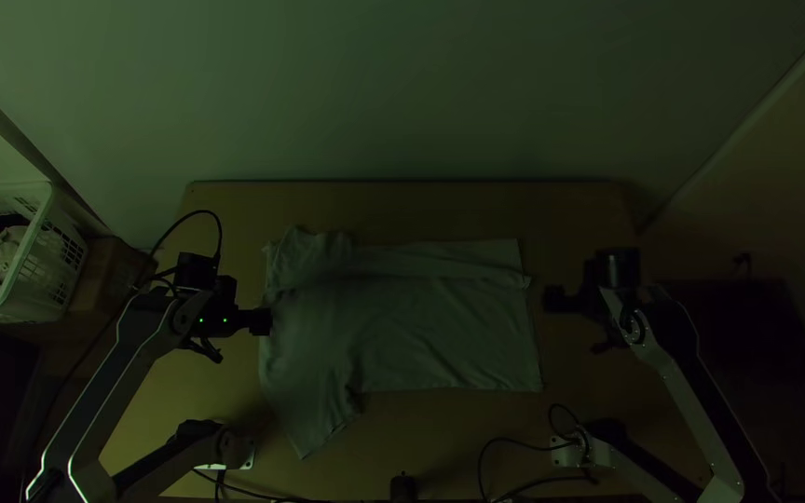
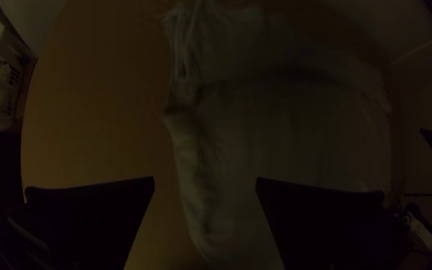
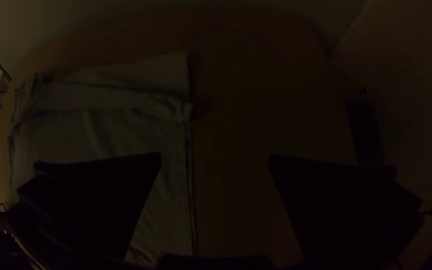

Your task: Fold the t-shirt

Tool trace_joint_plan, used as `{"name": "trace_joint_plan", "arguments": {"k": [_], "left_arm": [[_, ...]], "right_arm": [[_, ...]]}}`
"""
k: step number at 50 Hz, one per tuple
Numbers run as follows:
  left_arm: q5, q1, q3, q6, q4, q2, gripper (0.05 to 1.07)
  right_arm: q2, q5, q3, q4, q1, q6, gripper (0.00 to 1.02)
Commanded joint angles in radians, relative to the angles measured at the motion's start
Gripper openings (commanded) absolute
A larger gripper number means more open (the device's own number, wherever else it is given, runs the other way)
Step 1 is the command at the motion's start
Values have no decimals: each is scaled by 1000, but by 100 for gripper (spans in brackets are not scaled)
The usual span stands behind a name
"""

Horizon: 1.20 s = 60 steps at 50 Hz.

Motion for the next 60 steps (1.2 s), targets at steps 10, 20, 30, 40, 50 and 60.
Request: {"name": "trace_joint_plan", "arguments": {"k": [10, 20, 30, 40, 50, 60], "left_arm": [[8, -182, -33, -271, -247, -66, 103], [27, -282, -123, -403, -247, -89, 103], [29, -307, -203, -409, -234, -115, 102], [69, -350, -289, -435, -187, -125, 102], [100, -353, -361, -429, -76, -95, 102], [100, -390, -369, -410, -40, -23, 101]], "right_arm": [[-74, 9, -46, -138, 71, 145, 99], [-108, 9, -47, -153, 149, 247, 99], [-83, 7, -52, -193, 155, 306, 98], [-57, -2, -66, -200, 155, 334, 98], [-22, -13, -80, -198, 155, 351, 95], [-9, -39, -95, -193, 151, 349, 95]]}}
